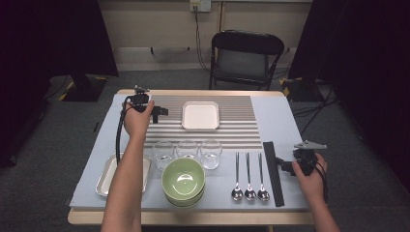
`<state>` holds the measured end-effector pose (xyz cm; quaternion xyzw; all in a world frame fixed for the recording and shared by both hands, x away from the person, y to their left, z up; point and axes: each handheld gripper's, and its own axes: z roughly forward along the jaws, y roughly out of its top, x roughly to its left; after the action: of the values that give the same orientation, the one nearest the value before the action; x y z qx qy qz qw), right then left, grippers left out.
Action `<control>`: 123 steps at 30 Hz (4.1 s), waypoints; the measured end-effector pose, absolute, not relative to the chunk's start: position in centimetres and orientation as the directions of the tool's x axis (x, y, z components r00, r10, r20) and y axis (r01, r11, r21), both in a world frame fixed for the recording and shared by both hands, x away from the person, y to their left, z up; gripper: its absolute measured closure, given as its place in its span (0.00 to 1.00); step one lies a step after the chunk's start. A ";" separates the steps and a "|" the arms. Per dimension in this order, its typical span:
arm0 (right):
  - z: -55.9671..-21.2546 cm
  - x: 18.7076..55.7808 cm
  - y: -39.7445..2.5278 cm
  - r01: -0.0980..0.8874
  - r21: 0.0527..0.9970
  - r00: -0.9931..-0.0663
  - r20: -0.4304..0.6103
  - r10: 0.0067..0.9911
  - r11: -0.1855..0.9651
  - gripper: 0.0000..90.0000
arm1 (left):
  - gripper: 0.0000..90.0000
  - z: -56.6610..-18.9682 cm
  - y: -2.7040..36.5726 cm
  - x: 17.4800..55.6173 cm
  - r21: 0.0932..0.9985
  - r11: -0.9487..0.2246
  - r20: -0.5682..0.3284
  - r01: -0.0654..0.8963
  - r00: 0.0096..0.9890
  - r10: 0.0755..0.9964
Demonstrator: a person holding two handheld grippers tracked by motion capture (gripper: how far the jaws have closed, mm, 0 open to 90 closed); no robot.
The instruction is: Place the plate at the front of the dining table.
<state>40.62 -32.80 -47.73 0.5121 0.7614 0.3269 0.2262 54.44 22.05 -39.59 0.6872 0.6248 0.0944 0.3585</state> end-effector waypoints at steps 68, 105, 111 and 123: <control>-47.7 40.6 -32.8 0.631 0.730 -0.373 -0.010 0.928 0.262 0.22 | 0.22 -39.3 25.3 49.1 0.646 -0.037 -0.326 0.763 0.319 0.890; -47.7 40.6 -32.8 0.634 0.728 -0.374 -0.008 0.927 0.262 0.22 | 0.24 -40.4 27.9 45.3 0.660 -0.062 -0.315 0.749 0.350 0.882; -47.7 40.6 -32.8 0.634 0.728 -0.374 -0.007 0.927 0.261 0.21 | 0.24 -40.2 28.4 44.6 0.662 -0.061 -0.317 0.747 0.352 0.881; -47.7 40.6 -32.8 0.633 0.728 -0.374 -0.011 0.928 0.263 0.22 | 0.24 -40.5 29.7 43.3 0.665 -0.044 -0.338 0.745 0.352 0.873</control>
<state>40.62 -32.78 -47.72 0.5121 0.7621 0.3257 0.2258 43.25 29.68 -40.48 0.7179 0.5635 0.0795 0.4008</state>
